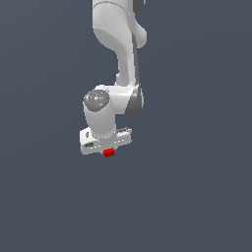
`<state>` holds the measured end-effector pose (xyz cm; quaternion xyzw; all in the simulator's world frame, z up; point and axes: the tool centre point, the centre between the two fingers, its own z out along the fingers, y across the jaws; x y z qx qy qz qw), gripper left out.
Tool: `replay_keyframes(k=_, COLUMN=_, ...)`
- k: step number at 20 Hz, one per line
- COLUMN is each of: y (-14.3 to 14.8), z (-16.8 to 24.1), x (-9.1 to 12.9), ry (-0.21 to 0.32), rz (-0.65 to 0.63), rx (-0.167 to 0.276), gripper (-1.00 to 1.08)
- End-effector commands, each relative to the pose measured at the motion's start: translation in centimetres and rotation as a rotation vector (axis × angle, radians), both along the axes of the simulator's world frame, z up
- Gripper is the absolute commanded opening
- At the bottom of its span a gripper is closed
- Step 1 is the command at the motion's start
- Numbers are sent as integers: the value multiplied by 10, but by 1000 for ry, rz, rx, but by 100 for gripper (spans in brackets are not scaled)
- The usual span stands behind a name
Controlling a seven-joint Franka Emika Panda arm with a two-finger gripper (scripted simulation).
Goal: Pick up the red cube and move it to a goal position.
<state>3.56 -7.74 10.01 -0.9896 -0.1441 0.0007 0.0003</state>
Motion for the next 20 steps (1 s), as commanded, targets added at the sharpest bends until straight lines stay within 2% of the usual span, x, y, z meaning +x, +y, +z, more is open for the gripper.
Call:
replay_keyframes(k=1, y=5, z=27, x=3, ry=-1, rz=0, rx=0, gripper=-100)
replay_keyframes(k=20, y=41, z=235, x=30, ry=-1, rz=0, rx=0, gripper=-100)
